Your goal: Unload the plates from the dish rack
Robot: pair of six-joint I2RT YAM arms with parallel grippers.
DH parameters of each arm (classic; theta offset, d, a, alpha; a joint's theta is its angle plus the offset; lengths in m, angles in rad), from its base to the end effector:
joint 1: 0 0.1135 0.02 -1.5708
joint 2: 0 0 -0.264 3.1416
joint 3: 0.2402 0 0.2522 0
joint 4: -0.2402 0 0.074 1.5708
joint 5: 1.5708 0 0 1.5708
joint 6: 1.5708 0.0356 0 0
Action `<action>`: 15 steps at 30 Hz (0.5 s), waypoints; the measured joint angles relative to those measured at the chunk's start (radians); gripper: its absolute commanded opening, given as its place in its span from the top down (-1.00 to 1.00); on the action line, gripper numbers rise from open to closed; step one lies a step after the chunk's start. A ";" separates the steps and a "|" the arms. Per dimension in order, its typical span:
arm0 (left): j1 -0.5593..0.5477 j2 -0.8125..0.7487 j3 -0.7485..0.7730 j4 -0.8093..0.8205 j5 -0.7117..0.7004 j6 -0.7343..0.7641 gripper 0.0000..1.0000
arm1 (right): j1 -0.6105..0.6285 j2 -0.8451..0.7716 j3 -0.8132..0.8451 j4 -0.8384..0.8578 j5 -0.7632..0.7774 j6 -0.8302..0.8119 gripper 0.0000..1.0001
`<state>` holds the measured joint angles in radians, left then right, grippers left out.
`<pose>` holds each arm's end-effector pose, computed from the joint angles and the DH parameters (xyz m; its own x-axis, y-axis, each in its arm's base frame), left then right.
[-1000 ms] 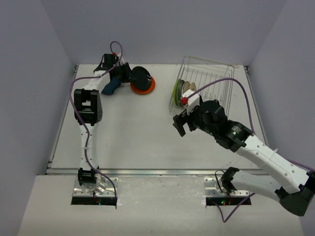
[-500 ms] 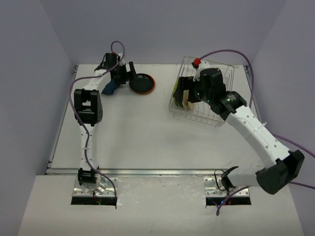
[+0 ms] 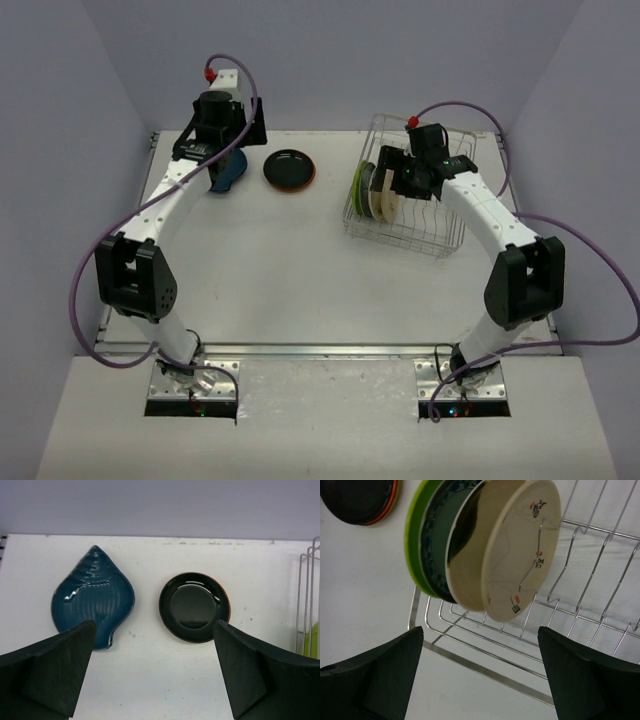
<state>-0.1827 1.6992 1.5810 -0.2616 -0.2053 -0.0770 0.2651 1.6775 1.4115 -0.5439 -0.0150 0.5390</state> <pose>0.3998 -0.0665 0.3657 -0.3628 -0.0095 -0.9318 -0.0363 0.9993 0.0039 0.3625 0.0990 0.2901 -0.7394 0.3311 -0.5862 0.1254 0.9232 0.3633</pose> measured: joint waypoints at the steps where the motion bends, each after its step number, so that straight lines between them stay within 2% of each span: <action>1: 0.000 -0.034 -0.021 0.014 -0.016 0.003 -1.00 | -0.008 0.017 0.001 0.001 -0.001 -0.001 -0.84; 5: 0.003 -0.107 -0.115 0.069 -0.037 0.012 -1.00 | -0.037 0.069 0.027 0.009 -0.010 -0.015 -0.73; 8: 0.006 -0.113 -0.164 0.065 -0.034 0.012 -1.00 | -0.047 0.095 0.049 0.027 -0.015 -0.028 -0.72; 15: 0.007 -0.113 -0.188 0.031 -0.017 0.007 -1.00 | -0.048 0.145 0.096 0.052 -0.012 -0.064 -0.58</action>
<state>-0.1756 1.5860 1.3930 -0.2304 -0.2221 -0.0698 0.2173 1.8227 1.5079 -0.4921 -0.0271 0.4745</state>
